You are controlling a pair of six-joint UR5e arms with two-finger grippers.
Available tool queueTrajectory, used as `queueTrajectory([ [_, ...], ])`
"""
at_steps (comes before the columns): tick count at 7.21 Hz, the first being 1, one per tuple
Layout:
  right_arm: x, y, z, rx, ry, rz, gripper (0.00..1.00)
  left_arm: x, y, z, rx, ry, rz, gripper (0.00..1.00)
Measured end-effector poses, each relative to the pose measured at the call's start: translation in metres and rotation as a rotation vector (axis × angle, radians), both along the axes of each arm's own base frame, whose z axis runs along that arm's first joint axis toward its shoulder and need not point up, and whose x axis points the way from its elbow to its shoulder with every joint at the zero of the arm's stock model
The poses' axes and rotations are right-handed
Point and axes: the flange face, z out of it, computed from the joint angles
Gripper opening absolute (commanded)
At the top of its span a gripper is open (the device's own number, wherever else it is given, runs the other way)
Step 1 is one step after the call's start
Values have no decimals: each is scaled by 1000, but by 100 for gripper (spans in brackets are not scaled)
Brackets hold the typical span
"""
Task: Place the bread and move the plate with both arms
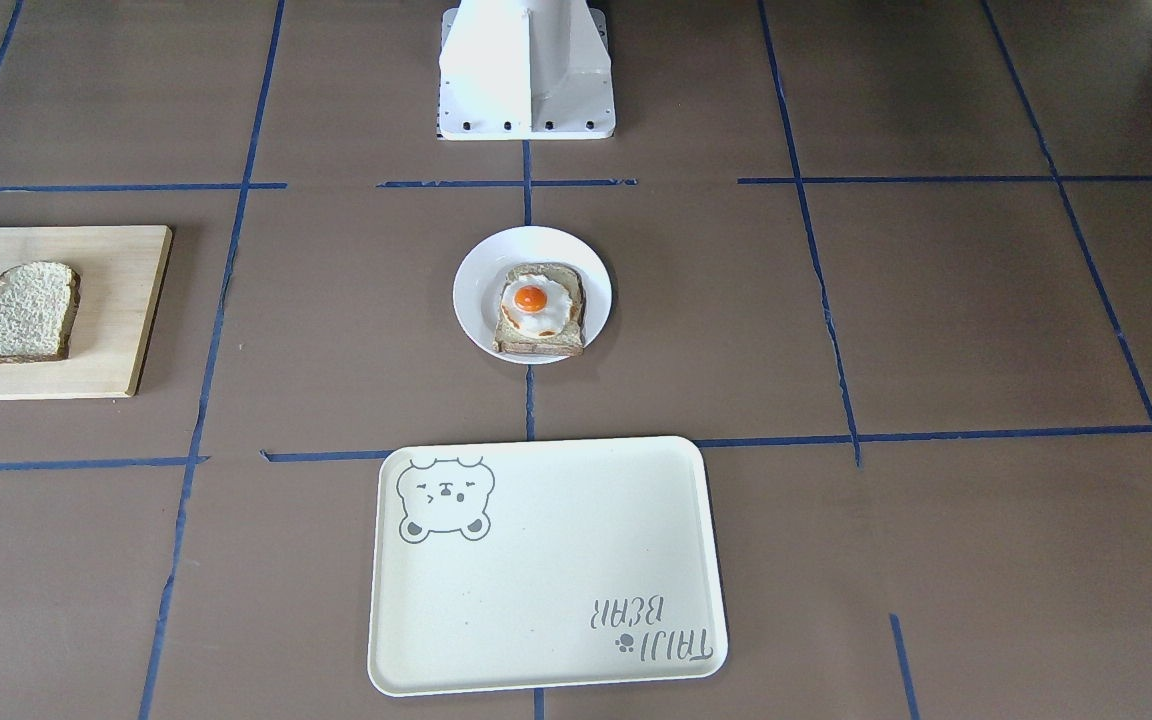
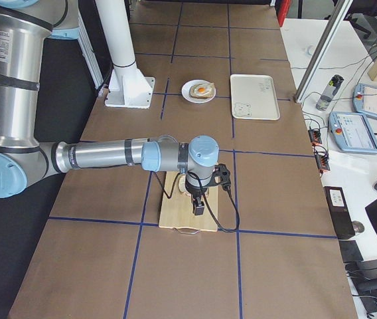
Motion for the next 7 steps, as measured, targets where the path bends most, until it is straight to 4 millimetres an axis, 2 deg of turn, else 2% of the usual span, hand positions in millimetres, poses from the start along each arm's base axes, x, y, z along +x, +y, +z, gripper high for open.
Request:
queueTrajectory([
  [1, -14, 0, -2, -6, -21, 13, 100, 0, 0, 0, 1, 1, 1, 100],
  [3, -58, 11, 6, -15, -87, 105, 100, 0, -1, -1, 3, 2, 1, 100],
  [5, -105, 25, 44, -22, -169, 215, 94, 1, -3, -4, 9, 2, 1, 100],
  [7, -139, 36, 56, -50, -212, 296, 82, 1, -4, -5, 12, 2, 1, 100],
])
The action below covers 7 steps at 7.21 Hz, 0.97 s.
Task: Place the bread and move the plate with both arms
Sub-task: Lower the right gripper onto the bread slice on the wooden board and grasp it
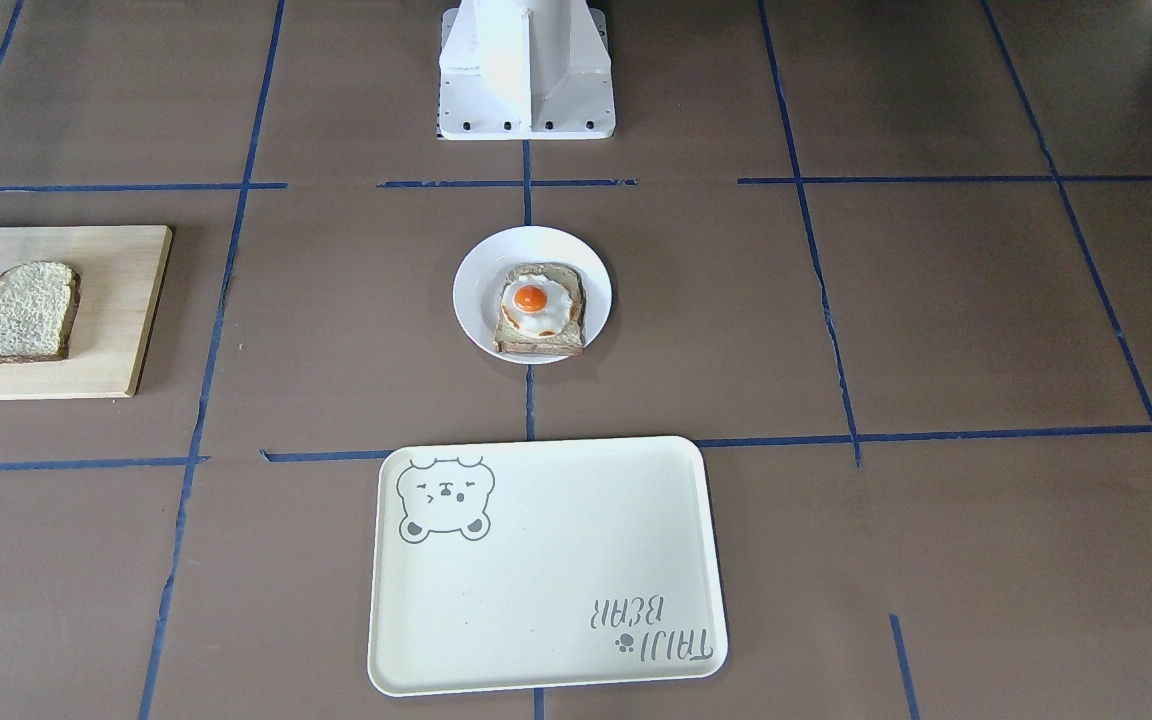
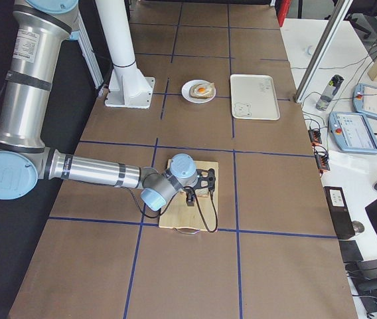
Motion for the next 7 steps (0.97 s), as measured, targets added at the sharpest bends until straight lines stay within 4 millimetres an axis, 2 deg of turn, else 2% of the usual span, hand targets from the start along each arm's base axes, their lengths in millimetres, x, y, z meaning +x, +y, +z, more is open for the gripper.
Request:
queueTrajectory([
  [4, -30, 7, 3, 0, 20, -3, 79, 0, -1, -1, 3, 0, 0, 100],
  [7, -34, 10, 4, -2, 27, -7, 75, 0, -1, -2, 5, 0, 0, 100],
])
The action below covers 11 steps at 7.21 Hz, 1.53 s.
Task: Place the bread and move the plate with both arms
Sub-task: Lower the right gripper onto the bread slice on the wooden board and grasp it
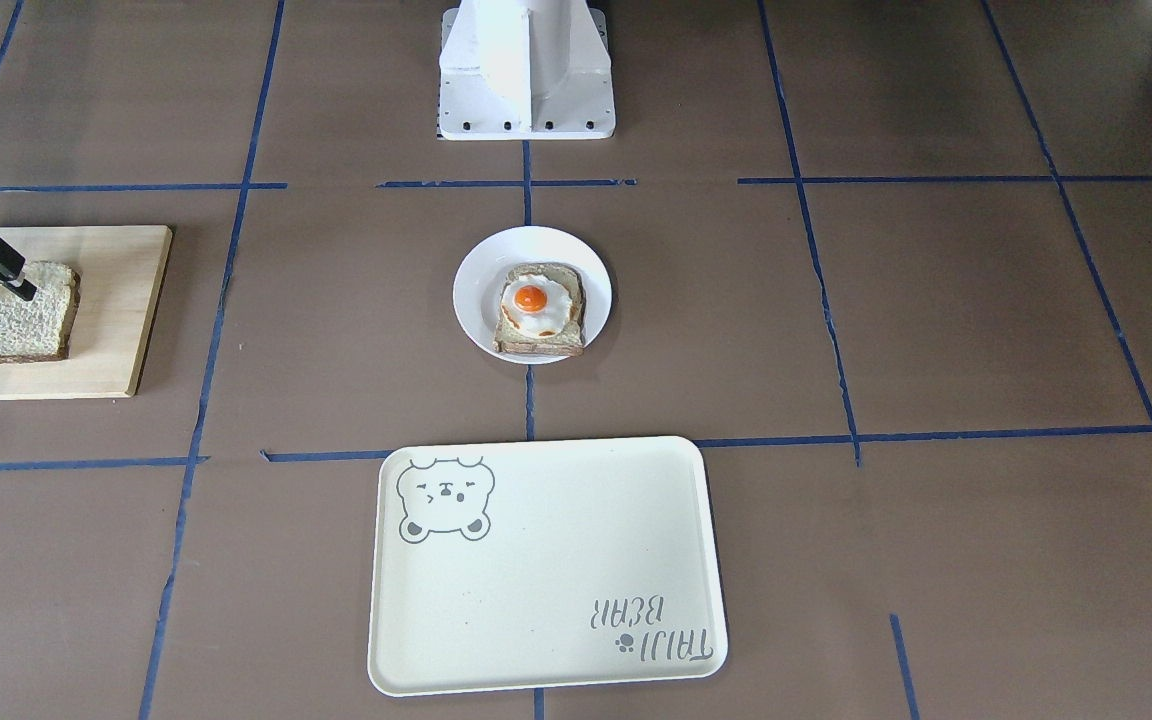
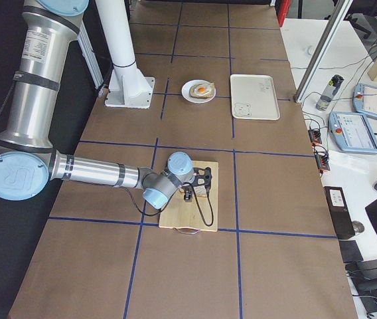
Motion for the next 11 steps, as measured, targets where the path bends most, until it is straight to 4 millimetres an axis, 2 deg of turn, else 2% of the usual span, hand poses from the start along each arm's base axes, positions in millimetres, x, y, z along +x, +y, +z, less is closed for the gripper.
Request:
queueTrajectory([
  [1, 0, 1, 1, -2, 1, -2, 71, 0, 0, 0, 0, 0, 0, 100],
  [2, 0, 3, 2, -4, 3, -3, 58, 0, 0, 0, 1, 0, 0, 100],
  [3, 0, 3, 3, -5, 4, -4, 20, 0, 0, 0, 1, 0, 0, 100],
  [4, 0, 4, 3, -6, 4, -5, 13, 0, 0, 0, 1, -1, 0, 100],
  [5, -1, 4, 3, -7, 4, -7, 3, 0, 0, 0, 1, -1, 0, 100],
  [9, -1, 5, 2, -6, 2, -12, 0, 0, 0, 0, 0, 0, 0, 100],
  [11, -2, 6, -5, -6, -18, -22, 0, 0, 0, -1, 1, 0, 0, 100],
])
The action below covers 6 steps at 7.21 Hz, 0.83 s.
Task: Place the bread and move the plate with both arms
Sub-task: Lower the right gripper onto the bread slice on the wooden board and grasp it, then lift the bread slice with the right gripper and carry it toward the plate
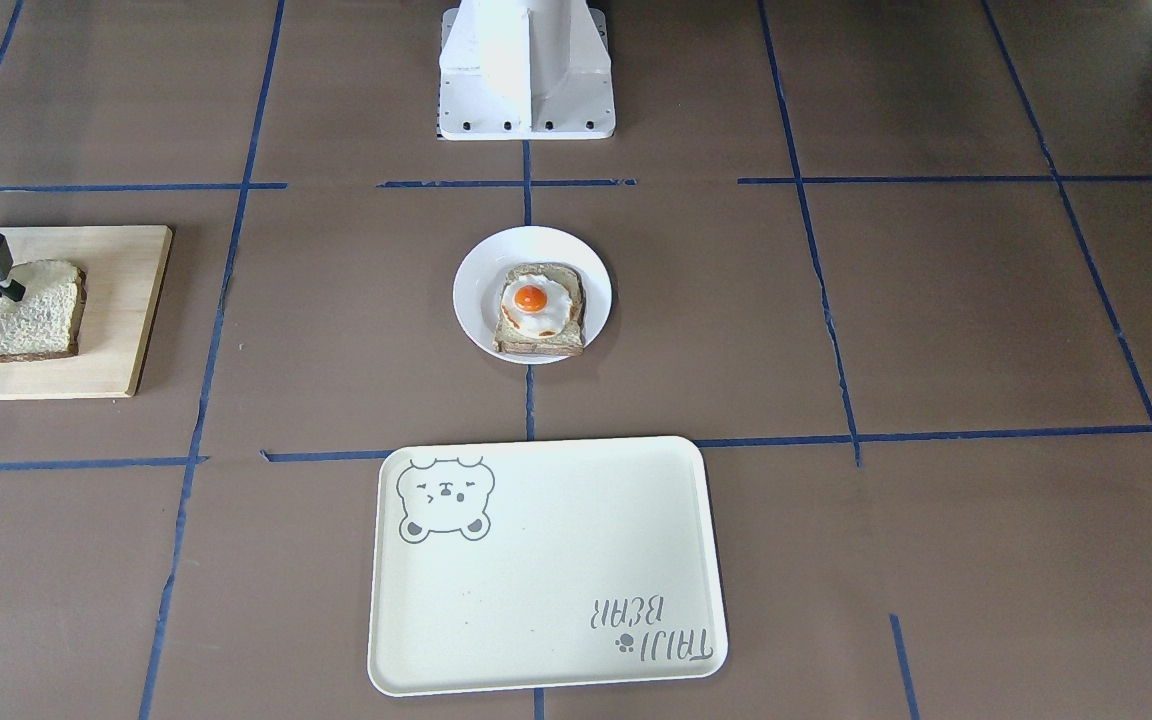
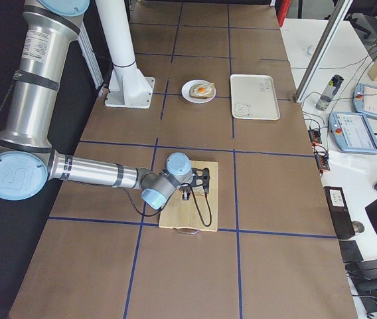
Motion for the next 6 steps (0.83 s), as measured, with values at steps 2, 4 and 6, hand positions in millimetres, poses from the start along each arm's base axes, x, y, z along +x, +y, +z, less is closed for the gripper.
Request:
queueTrajectory([
  [2, 0, 0, -16, -8, -45, -21, 0, 0, 0, -1, 2, 0, 0, 100],
  [4, 12, -10, -37, -19, -127, -40, 0, 0, -1, -1, 4, 0, 0, 100],
  [6, 15, -30, -69, -7, -205, -54, 0, 0, -1, -1, 4, 0, 1, 100],
])
